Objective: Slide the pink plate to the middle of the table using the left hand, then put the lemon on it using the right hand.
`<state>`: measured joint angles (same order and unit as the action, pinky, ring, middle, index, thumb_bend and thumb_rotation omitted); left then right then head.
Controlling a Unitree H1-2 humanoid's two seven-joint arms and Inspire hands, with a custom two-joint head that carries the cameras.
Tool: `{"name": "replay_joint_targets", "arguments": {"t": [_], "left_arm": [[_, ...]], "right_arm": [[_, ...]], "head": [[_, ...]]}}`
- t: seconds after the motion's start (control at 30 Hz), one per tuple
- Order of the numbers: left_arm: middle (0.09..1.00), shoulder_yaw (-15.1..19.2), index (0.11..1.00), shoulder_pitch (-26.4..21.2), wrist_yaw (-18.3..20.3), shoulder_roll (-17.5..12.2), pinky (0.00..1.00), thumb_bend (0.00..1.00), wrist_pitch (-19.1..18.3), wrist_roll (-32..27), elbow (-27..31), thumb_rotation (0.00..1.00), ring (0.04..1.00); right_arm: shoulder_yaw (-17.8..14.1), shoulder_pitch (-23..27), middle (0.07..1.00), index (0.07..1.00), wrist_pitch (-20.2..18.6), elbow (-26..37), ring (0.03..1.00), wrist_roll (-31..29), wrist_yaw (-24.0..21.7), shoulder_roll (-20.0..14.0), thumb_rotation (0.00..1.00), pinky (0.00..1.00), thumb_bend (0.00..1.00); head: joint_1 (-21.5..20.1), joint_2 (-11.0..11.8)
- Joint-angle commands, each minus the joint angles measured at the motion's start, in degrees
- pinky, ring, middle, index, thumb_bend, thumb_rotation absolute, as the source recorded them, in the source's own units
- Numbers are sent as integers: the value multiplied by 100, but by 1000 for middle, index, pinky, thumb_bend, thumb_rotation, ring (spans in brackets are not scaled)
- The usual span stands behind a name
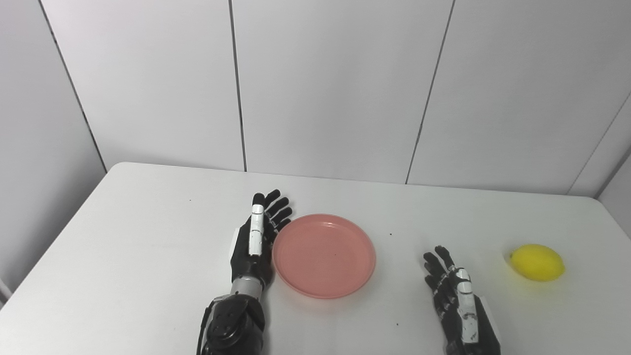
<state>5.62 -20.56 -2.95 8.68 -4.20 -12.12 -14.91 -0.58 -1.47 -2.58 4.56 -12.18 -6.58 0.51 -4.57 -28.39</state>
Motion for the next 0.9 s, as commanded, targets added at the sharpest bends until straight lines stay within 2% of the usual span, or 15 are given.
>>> {"name": "replay_joint_targets", "arguments": {"t": [0.0, 0.17, 0.43, 0.67, 0.87], "left_arm": [[811, 8, 774, -9, 6, -31, 830, 698, -222, -31, -55, 896, 814], [811, 42, 751, 8, 75, -113, 845, 700, -172, -60, -107, 897, 815], [830, 173, 776, 47, 217, -185, 904, 702, -293, -271, -77, 902, 843], [867, 255, 825, 48, 320, -242, 970, 679, -394, -509, -60, 916, 887], [865, 219, 861, 37, 346, -333, 962, 666, -401, -476, -70, 934, 887]], "right_arm": [[68, -245, 915, 939, -174, -222, 962, 5, 34, 109, 1000, 1000, 716], [95, -248, 907, 924, -257, -157, 949, 8, 105, 179, 977, 986, 712], [163, -235, 903, 911, -269, -176, 941, 124, 200, 272, 952, 974, 713], [220, -193, 904, 908, -164, -273, 942, 188, 222, 337, 948, 979, 713], [233, -157, 901, 909, -146, -328, 941, 232, 265, 407, 943, 983, 728]], "head": [[-55, -11], [-335, -30], [-731, -40], [-998, -39], [-1187, -18]]}}
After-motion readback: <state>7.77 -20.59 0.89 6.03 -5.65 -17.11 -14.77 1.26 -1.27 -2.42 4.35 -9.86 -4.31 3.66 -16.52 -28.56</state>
